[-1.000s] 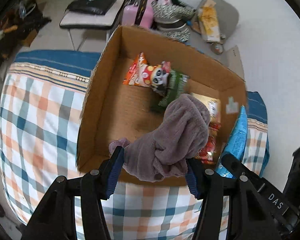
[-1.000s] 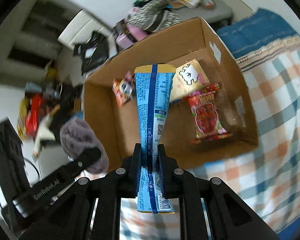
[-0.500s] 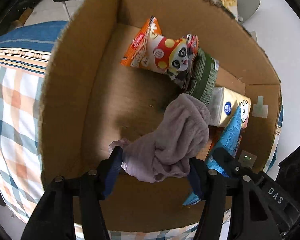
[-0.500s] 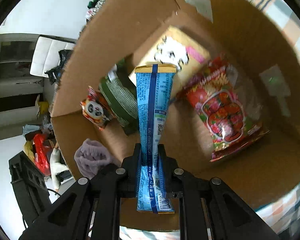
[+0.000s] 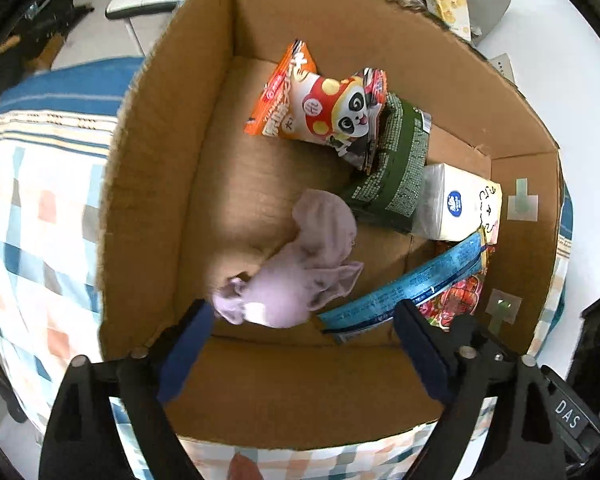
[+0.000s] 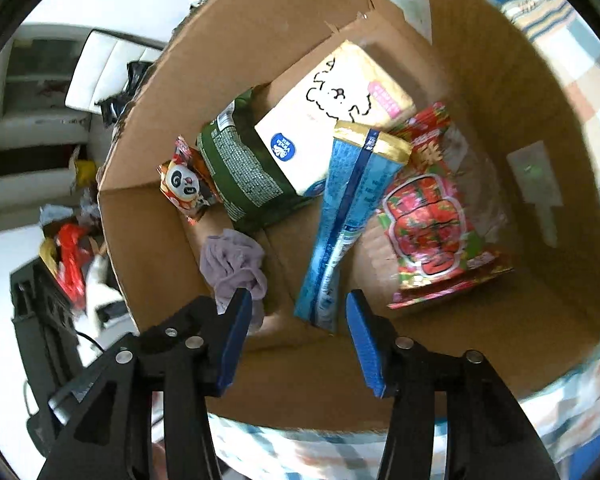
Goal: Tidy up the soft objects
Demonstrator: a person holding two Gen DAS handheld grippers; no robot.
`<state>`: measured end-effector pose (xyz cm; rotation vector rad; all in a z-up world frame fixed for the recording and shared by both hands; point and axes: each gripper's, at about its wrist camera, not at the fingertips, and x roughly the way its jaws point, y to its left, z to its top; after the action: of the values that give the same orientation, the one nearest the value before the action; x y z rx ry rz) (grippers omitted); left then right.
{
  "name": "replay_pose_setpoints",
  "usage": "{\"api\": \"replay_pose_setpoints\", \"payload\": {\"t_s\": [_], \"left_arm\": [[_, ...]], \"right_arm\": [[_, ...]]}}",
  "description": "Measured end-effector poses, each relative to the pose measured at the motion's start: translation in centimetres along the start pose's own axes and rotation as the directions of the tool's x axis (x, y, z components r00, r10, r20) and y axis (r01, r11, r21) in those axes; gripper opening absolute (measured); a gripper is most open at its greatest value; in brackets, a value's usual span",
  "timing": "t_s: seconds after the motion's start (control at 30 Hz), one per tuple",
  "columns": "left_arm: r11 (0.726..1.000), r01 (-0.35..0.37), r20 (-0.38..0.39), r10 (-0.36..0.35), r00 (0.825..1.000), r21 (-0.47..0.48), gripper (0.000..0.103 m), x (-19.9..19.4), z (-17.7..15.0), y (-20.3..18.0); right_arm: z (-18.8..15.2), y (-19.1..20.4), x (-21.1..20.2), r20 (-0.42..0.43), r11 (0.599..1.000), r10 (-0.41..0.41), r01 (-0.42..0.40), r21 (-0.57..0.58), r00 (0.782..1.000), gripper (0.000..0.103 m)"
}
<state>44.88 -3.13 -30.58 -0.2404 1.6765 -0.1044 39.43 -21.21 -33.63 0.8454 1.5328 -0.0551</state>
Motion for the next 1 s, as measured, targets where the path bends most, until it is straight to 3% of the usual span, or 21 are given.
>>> {"api": "replay_pose_setpoints", "payload": {"t_s": [0.17, 0.33, 0.6, 0.8, 1.0], "left_arm": [[0.997, -0.057, 0.064, 0.053, 0.997, 0.052, 0.096, -1.7, -0.9, -0.3], [0.990, -0.115, 0.162, 0.100, 0.982, 0.083, 0.096, -3.9, -2.5, -0.6], [0.957, -0.278, 0.398, 0.224, 0.890, 0.081, 0.096, -8.1, -6.5, -1.0], [0.959, -0.280, 0.478, 0.228, 0.848, 0.038, 0.096, -10.7, -9.5, -0.4], [0.967, -0.252, 0.547, 0.195, 0.814, 0.030, 0.096, -13.8, -13.5, -1.4]], "right_arm": [[-0.7, 0.0, -2.7, 0.038, 0.989, -0.081, 0.085, -0.118, 0.996, 0.055], [-1.8, 0.8, -5.5, 0.109, 0.947, -0.171, 0.194, -0.255, 0.979, 0.069], [-4.6, 1.6, -9.2, 0.229, 0.836, -0.303, 0.373, -0.403, 0.925, 0.088], [-6.9, 0.9, -11.7, 0.302, 0.781, -0.342, 0.448, -0.436, 0.890, 0.095], [-9.4, 0.5, -15.1, 0.396, 0.774, -0.314, 0.474, -0.420, 0.863, 0.095]]}}
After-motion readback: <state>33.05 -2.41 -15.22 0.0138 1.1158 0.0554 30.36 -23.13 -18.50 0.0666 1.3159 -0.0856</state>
